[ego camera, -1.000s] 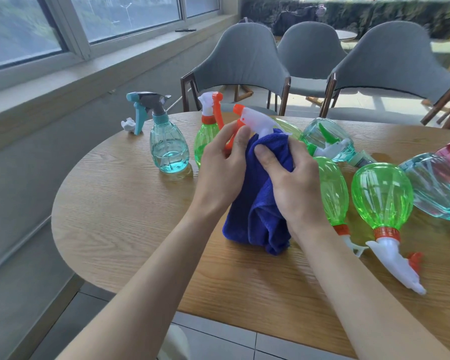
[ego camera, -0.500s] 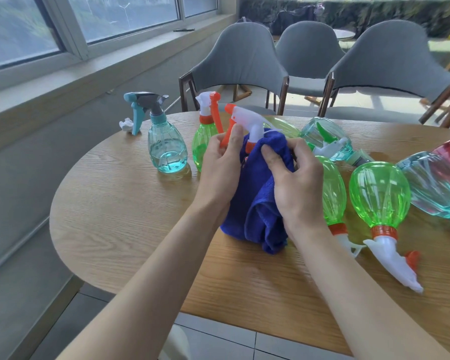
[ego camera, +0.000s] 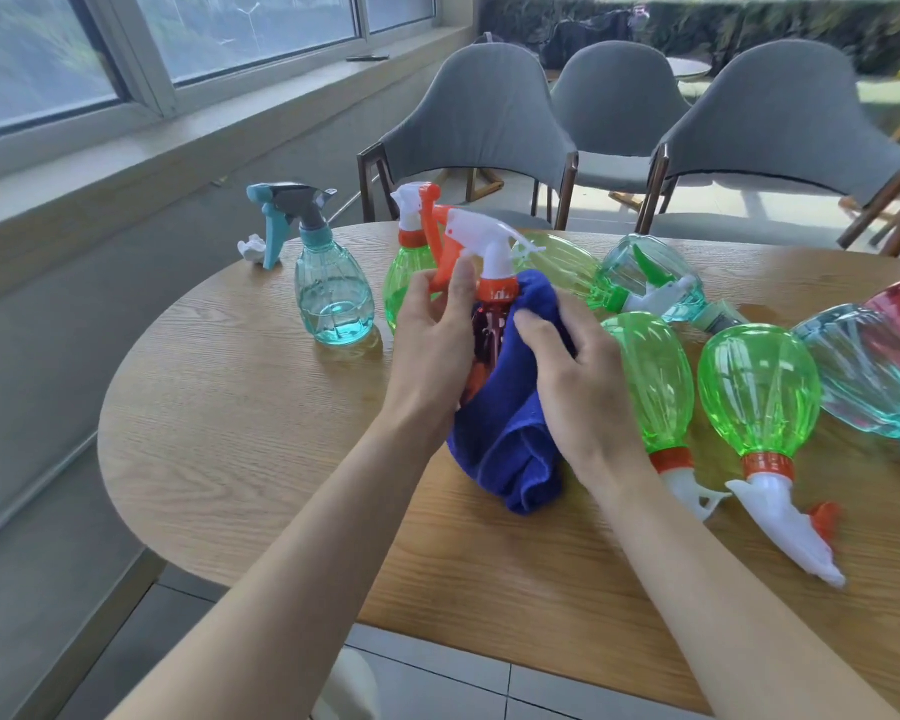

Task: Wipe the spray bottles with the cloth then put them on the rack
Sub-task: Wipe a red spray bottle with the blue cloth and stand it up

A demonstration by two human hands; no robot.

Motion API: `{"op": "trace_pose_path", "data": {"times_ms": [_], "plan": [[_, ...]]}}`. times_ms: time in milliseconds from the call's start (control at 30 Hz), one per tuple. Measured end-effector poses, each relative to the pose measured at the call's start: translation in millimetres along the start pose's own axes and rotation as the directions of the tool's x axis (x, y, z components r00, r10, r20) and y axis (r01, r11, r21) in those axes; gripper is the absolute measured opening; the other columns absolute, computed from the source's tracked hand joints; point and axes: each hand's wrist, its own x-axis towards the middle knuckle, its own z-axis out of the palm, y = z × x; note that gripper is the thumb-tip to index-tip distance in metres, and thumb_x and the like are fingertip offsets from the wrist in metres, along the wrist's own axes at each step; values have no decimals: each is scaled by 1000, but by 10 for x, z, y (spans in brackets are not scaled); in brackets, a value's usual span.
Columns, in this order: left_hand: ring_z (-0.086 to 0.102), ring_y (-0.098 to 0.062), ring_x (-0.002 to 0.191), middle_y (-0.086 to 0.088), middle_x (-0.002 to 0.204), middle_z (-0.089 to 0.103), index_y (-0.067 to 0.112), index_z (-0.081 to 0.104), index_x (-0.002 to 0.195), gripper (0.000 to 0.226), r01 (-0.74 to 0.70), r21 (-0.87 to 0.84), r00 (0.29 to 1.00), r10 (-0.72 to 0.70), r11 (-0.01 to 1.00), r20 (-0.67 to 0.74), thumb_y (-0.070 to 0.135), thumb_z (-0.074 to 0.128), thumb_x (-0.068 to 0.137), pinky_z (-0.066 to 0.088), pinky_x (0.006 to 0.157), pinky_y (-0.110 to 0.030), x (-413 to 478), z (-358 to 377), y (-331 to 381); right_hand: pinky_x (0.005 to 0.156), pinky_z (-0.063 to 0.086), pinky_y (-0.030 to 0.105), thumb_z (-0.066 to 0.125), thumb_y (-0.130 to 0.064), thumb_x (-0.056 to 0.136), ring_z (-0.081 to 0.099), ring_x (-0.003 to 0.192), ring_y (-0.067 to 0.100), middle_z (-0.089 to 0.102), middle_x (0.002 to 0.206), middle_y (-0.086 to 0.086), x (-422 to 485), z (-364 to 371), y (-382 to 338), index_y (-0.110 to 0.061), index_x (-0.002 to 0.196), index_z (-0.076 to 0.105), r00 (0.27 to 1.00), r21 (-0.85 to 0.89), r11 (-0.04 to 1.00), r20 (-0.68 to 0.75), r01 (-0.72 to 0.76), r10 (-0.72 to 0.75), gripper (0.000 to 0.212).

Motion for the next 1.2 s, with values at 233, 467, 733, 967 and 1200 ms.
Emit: {"op": "trace_pose_path", "data": {"times_ms": [233, 467, 733, 967, 1200], "plan": [[78, -28, 98, -10, 105, 79, 14, 63, 112, 34, -55, -236, 988, 19, 970, -152, 48, 57, 109, 62, 98, -54, 44, -21, 77, 91, 48, 30, 74, -45, 98, 65, 94, 10, 68, 95, -13, -22, -16, -47, -28, 104, 64, 997, -83, 996, 73, 26, -20, 20], [76, -25, 108, -10, 114, 79, 12, 66, 134, 58, 105, -224, 994, -110, 969, -7, 58, 69, 99, 59, 102, -48, 27, -66, 107, 89, 58, 39, 93, -47, 77, 66, 83, 10, 65, 84, -13, 5, -52, -21, -19, 107, 63, 982, 8, 986, 87, -167, 166, 51], [77, -18, 94, -5, 107, 81, 12, 76, 115, 33, 163, -168, 983, -145, 972, 113, 41, 74, 99, 60, 81, -35, -24, -58, 174, 103, 52, 38, 79, -57, 88, 62, 116, 9, 63, 123, -9, 13, -36, -31, -34, 135, 62, 992, -330, 937, 97, 114, -86, 55], [75, -24, 98, -11, 107, 77, 9, 73, 124, 45, 35, -219, 998, -44, 975, -40, 49, 63, 106, 62, 88, -38, 15, -110, 195, 121, 36, 48, 38, -46, 110, 41, 147, 26, 40, 162, 4, -93, 93, -55, -16, 159, 46, 863, -578, 642, 309, 505, -400, 58], [66, -15, 77, 4, 79, 69, 21, 72, 100, 20, 30, -92, 996, -37, 995, -76, 40, 67, 104, 58, 76, -38, -49, -39, 181, 96, 48, 34, 41, -38, 115, 61, 108, 9, 63, 117, -6, 60, 31, -2, -22, 138, 62, 969, -406, 880, 85, 246, -232, 35]]}}
